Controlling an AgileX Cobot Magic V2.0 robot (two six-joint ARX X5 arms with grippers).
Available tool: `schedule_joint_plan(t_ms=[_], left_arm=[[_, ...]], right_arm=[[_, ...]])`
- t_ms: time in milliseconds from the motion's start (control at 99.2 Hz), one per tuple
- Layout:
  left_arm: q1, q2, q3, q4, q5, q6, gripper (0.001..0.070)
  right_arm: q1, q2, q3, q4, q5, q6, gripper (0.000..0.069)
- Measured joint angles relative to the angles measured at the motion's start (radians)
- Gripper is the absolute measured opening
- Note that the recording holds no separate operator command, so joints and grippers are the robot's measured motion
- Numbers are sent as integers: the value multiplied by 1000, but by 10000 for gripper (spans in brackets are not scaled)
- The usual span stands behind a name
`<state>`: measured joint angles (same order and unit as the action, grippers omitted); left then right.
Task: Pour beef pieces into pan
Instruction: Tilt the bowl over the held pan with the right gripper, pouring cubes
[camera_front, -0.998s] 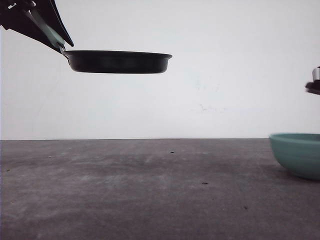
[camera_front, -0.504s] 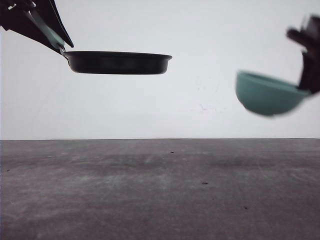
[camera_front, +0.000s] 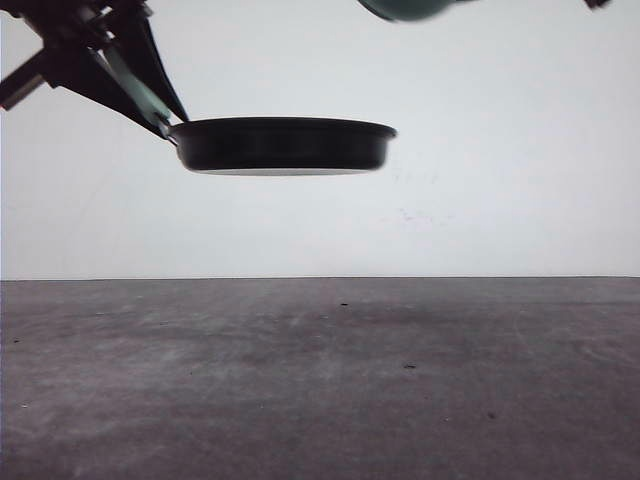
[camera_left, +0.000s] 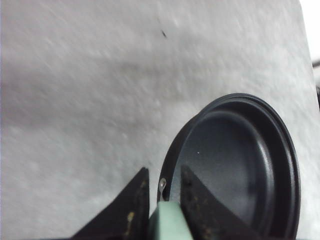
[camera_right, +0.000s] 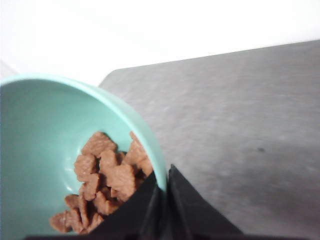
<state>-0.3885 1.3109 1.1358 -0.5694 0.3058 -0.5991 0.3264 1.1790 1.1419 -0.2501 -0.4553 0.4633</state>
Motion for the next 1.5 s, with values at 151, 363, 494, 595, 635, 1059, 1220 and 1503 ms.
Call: schedule_joint_plan(t_ms=[151,363,494,595,635,1059,1220,1503], left_arm=[[-40,18,0,2,2,-30,59],[-49,19,0,55,35,-85,59],[-51,19,0,64,41,-105,59],[-50,19,0,64,42,-108,59],[-50,19,0,64,42,-109,59],[-50,19,0,62,42,-111,59],[-51,19,0,43,42,-108,59],[-45,19,0,43,45,-108,59]], right_arm=[[94,0,10,-8,61,7,15],[205,10,10,-85,201,-53,15],[270,18,10,-105,338,-143,15],[318,18,10,-83,452,-209,15],[335,18,10,-73,492,-237,15],[482,66,-10,70,838,-551,15],[491,113,-25,111,917,-640,15],[513,114,-26,255,953,-839,15]])
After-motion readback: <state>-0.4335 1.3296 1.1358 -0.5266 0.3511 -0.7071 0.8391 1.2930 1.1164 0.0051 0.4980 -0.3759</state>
